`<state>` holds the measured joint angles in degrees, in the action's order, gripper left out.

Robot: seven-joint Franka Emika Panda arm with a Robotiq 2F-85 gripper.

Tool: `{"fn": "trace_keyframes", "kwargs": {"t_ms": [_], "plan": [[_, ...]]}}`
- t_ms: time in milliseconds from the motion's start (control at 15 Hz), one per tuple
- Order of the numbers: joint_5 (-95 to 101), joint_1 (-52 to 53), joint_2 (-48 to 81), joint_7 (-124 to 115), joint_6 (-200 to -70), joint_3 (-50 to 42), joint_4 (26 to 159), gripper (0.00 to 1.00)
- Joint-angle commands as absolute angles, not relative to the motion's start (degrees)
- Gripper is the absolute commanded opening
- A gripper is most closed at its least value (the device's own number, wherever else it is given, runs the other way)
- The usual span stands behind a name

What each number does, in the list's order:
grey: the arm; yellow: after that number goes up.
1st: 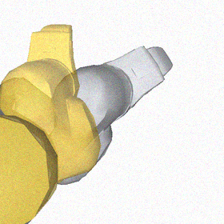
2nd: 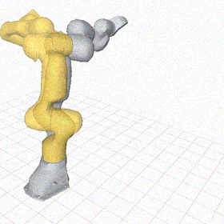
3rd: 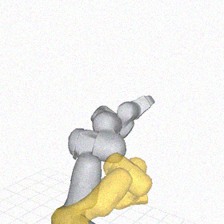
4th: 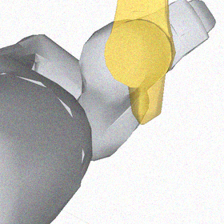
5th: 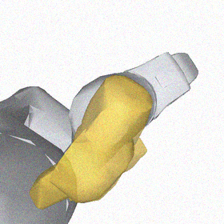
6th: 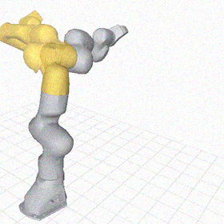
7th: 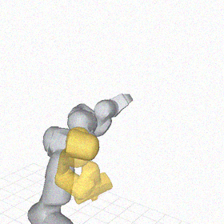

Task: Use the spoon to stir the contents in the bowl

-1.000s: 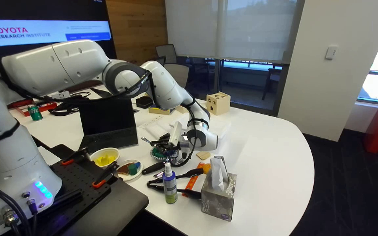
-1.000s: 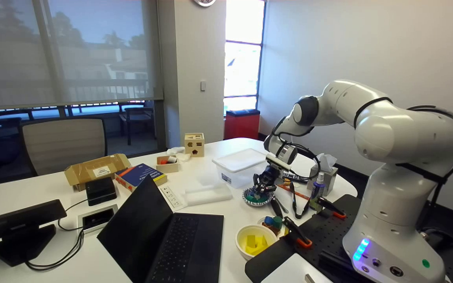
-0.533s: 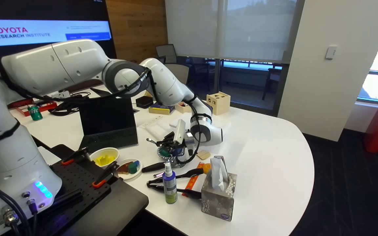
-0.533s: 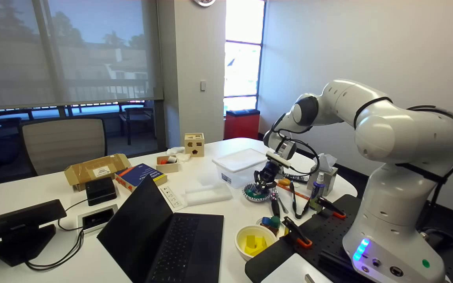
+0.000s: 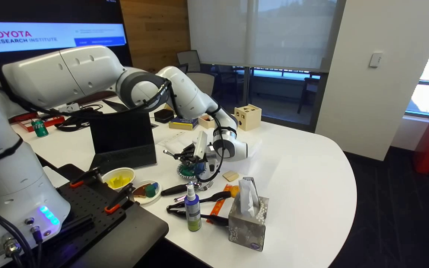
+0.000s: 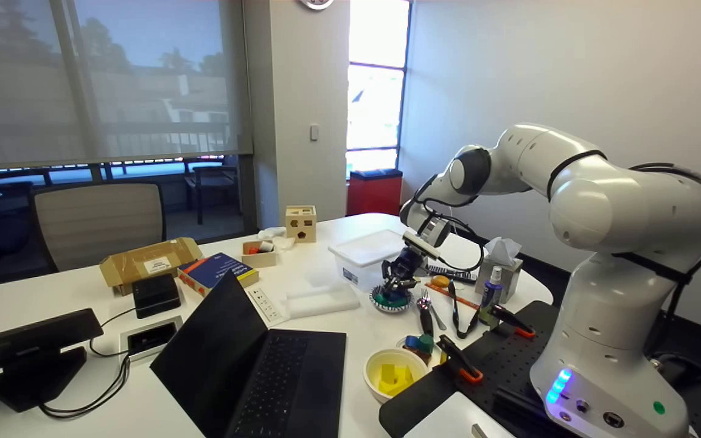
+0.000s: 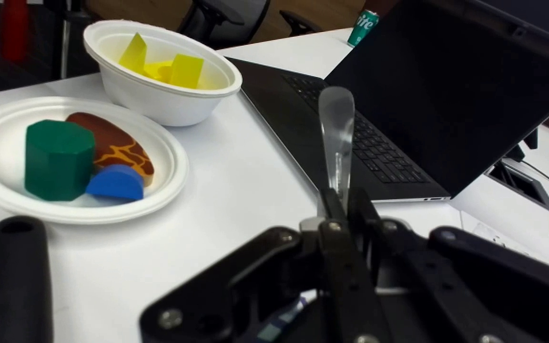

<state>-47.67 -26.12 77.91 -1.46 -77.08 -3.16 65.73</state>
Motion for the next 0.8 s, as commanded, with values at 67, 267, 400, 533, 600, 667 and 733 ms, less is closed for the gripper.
{"fn": "trace_keyframes", "kwargs": {"t_ms": [67,267,400,533,600,667,733], "plan": [[-49.9,-27.7,79.3,-5.0,-74.0,-3.0,66.1,0.02],[-50.0,-27.8,80.1,-7.6,-72.5,-3.9,66.7,0.02],[-49.6,-27.6,80.2,-9.6,-72.5,-4.9,67.0,0.02],[-48.4,-26.6,79.7,-10.5,-74.1,-6.5,66.9,0.02],[-46.7,-25.4,79.2,-10.0,-75.5,-7.8,66.6,0.02],[-44.7,-24.4,79.1,-9.1,-76.4,-8.7,65.9,0.02],[-43.4,-23.9,78.9,-8.8,-77.3,-9.2,65.5,0.02]]}}
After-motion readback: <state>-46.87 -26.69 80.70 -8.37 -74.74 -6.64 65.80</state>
